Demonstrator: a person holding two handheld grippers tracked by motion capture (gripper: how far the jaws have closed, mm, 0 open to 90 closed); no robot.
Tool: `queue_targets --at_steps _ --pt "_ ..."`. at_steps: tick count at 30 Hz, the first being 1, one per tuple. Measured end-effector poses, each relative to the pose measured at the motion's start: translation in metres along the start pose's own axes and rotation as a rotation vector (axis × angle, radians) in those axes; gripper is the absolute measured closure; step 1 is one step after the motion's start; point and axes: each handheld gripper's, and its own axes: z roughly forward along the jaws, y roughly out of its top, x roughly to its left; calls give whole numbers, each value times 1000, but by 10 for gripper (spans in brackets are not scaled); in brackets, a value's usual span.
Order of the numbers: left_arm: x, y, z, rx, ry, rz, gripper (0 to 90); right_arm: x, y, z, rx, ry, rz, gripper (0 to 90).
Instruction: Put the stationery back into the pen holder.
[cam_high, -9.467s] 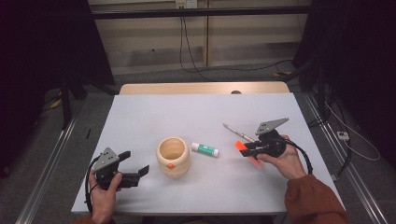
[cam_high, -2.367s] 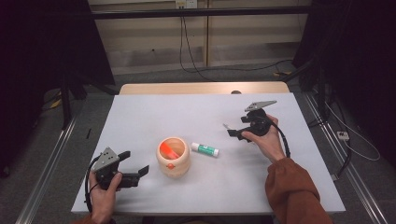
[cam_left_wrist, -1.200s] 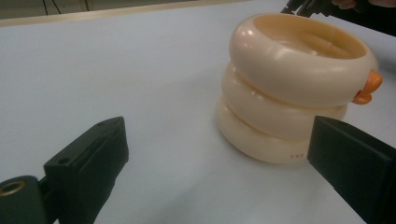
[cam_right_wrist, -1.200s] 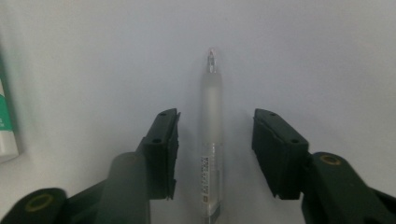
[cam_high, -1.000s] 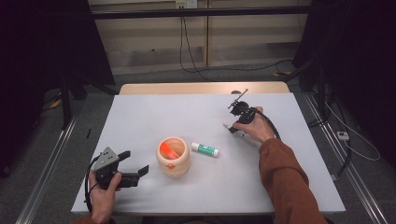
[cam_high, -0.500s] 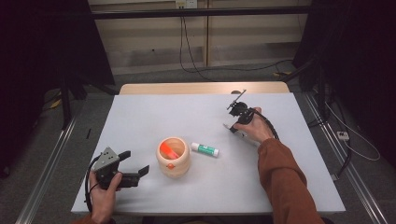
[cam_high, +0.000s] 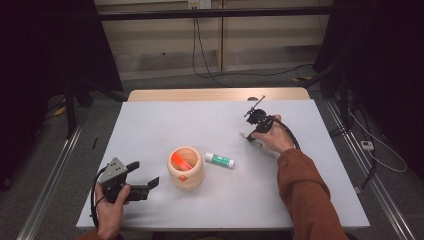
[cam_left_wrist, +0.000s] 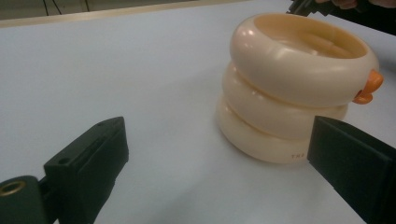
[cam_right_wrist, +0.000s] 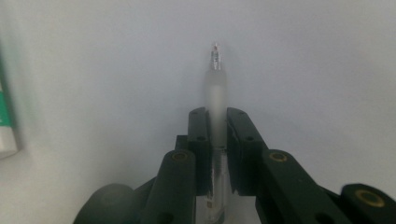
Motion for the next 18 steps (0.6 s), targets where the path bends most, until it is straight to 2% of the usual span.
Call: queue_targets --at_steps 6,7,9,12,15,18 --pt "-1 0 0 -1 0 3 51 -2 -8 -19 -105 16 41 811" --pt "-1 0 0 -1 1 1 51 -1 -9 -20 -118 19 50 811" --pt "-1 0 0 1 0 2 51 2 -11 -21 -143 17 34 811" --pt "-1 0 0 -1 0 -2 51 6 -13 -25 -195 24 44 811" --pt "-1 0 0 -2 0 0 51 8 -16 -31 -276 39 65 811" --pt "-1 0 0 -5 0 -1 51 12 -20 -34 -309 26 79 811"
